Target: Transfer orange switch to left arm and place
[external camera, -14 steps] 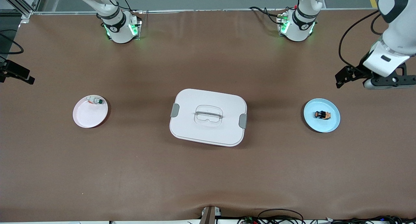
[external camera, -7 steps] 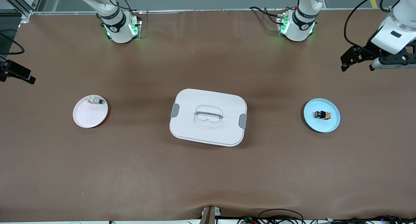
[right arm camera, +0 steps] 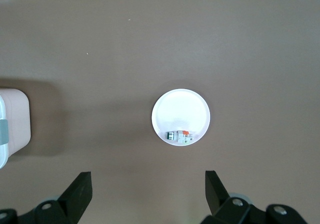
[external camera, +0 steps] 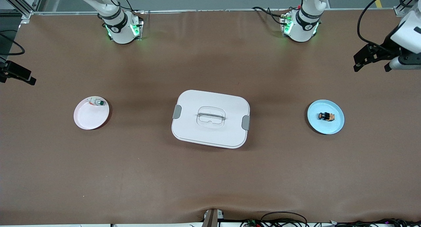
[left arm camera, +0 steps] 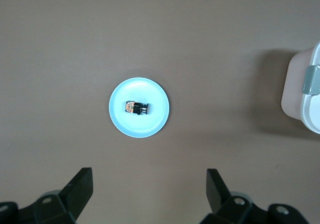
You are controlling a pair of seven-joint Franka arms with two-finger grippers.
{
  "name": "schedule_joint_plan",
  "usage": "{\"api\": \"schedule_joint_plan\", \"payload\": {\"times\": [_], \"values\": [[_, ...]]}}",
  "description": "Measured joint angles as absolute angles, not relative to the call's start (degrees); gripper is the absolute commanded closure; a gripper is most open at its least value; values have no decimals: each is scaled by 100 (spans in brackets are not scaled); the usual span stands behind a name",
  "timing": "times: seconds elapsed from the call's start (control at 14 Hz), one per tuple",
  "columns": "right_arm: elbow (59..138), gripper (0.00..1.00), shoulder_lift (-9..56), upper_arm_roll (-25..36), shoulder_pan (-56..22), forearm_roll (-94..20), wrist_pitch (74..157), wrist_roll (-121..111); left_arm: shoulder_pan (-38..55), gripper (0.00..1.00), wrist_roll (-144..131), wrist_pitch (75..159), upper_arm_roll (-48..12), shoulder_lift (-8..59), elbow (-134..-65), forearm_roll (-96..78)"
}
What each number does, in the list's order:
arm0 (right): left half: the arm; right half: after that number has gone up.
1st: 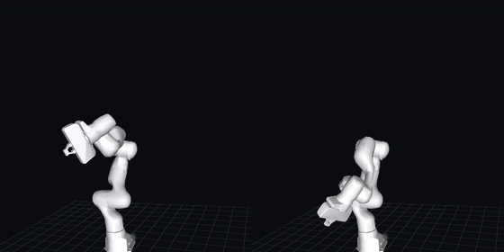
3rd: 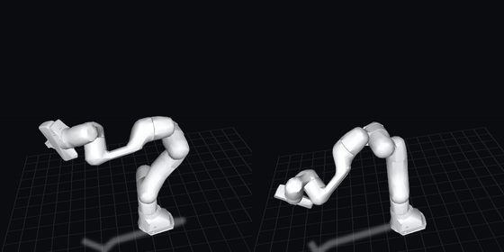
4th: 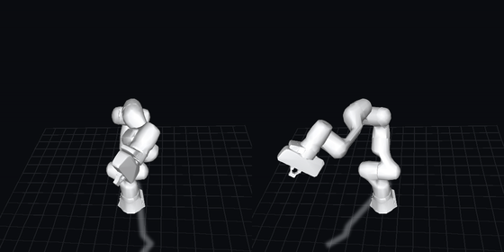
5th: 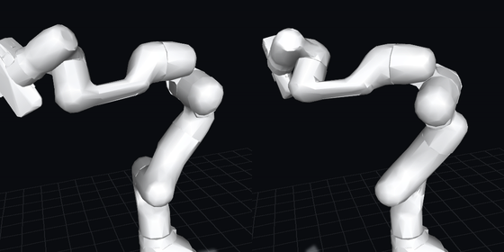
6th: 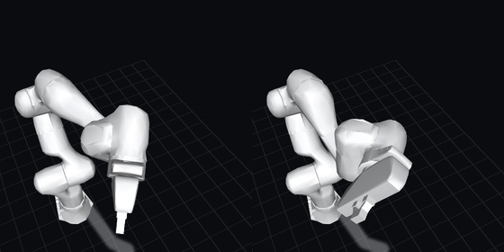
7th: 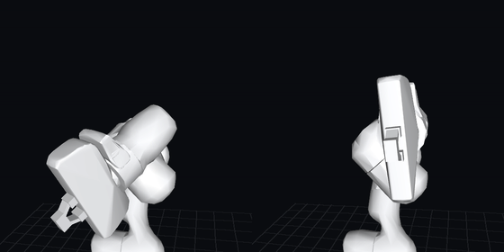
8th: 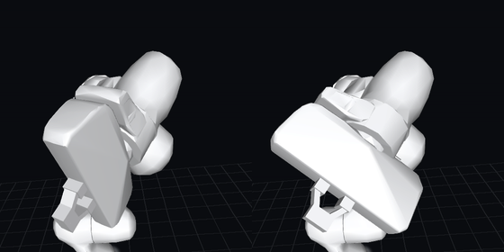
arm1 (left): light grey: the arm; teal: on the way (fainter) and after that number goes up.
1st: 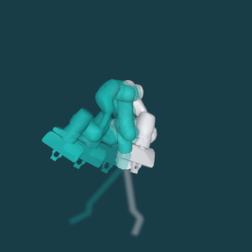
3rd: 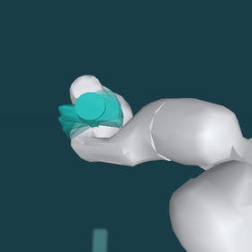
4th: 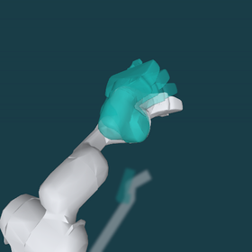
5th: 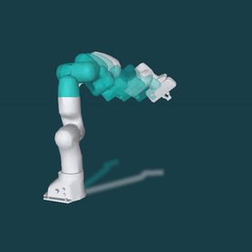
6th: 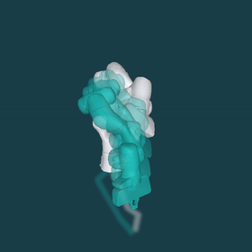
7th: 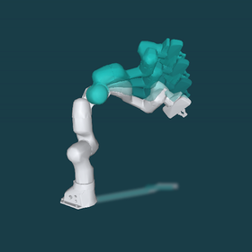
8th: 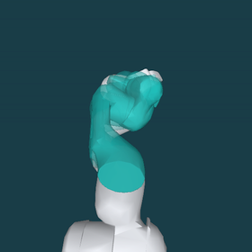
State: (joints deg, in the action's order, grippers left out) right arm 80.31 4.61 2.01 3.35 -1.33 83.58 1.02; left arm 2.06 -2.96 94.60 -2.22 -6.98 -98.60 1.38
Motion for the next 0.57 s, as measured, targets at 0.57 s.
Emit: {"api": "schedule_joint_plan", "payload": {"times": [0.57], "values": [[8031,0,460,201,335,-133,8362,100,211,0,-478,9339,-232,-680,-9878,136]]}}
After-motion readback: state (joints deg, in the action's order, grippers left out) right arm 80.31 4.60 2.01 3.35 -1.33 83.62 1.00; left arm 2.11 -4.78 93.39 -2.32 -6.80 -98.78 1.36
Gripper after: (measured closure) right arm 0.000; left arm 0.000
